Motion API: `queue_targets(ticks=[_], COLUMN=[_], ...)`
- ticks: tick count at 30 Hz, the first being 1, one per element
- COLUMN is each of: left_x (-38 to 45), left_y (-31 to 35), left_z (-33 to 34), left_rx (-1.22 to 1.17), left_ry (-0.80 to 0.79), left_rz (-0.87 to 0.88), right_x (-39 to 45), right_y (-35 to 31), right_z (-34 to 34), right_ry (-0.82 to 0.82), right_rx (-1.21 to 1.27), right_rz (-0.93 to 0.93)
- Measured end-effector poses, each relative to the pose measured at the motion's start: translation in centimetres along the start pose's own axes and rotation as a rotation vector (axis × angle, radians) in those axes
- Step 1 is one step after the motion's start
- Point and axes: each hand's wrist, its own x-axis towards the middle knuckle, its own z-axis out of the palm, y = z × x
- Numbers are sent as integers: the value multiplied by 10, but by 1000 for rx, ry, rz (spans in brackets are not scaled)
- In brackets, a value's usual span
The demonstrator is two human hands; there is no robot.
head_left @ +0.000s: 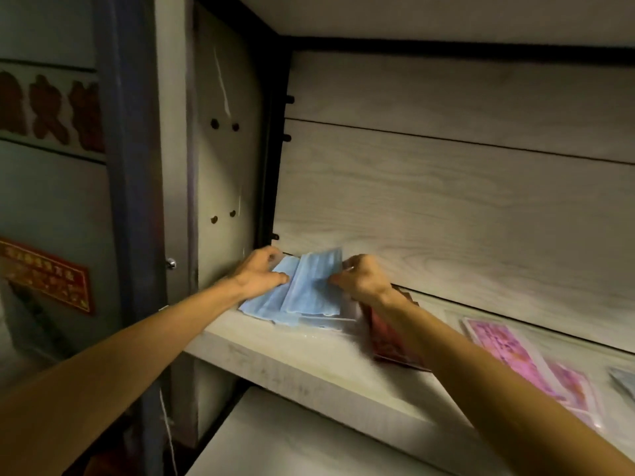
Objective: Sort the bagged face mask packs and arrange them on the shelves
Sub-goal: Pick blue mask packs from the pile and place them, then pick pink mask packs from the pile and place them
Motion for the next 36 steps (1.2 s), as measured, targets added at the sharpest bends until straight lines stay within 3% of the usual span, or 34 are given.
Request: queue_targets(ticks=[4, 9, 13, 17, 27, 36], left_x=[20, 23, 0, -37, -185, -333], left_y=[-21, -22, 4, 46, 180, 325], left_z=[2, 1, 6, 21, 115, 250], left_rx=[154, 196, 433, 627, 633, 609], left_ry=[-62, -35, 18, -18, -13, -86], left_rz=[78, 182, 351, 439, 621, 1005], right_x=[8, 0, -28, -71, -253, -450], right_y=[1, 0, 9, 27, 125, 244], right_z=[15, 8, -14, -46, -176, -322], right_ry=[11, 90, 138, 221, 266, 458], right_rx=[-307, -351, -389, -494, -670, -606], right_rz=[28, -1, -106, -190, -216, -83])
